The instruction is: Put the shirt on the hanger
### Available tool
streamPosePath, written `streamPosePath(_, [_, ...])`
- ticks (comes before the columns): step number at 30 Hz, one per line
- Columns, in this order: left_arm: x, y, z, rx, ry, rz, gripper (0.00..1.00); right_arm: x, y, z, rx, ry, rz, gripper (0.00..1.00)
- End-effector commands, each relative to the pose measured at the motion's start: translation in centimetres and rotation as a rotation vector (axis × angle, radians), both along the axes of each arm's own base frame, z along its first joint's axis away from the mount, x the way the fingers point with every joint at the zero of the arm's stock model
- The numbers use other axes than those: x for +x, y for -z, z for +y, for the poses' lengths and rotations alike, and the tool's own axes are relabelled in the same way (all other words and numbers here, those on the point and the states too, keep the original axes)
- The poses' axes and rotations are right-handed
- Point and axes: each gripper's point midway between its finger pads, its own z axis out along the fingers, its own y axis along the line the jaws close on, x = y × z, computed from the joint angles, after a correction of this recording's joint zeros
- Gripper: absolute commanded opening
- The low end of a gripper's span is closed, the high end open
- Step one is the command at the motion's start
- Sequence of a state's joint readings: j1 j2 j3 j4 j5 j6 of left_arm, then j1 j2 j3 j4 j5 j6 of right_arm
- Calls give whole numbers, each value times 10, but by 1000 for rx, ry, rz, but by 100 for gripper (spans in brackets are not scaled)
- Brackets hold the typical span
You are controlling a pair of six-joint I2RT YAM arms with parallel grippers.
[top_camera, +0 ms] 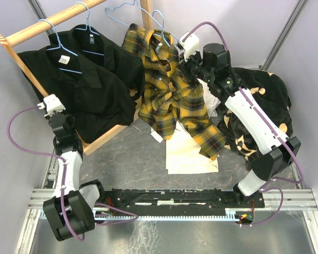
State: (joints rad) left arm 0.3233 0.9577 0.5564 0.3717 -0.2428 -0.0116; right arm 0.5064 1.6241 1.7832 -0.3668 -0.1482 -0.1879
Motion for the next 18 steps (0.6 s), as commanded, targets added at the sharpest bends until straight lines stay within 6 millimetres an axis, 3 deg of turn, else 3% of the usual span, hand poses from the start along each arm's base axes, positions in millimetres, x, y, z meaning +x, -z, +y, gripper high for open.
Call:
streamPosePath(1, [36,-12,-117,-13,565,-26,3,-8,-51,-10,75,12,-128,0])
streamPosePath(8, [13,-30,-118,-22,535,-72,3,-9,-50,-9,79,7,-124,0])
streamPosePath(15, [-9,-31,-80,-9,308,-28,3,-8,-50,-6,91,-5,-115,0])
streamPosePath(18, [-10,-36,-76,16,289,-20,3,-9,-49,-5,97,-9,-111,0])
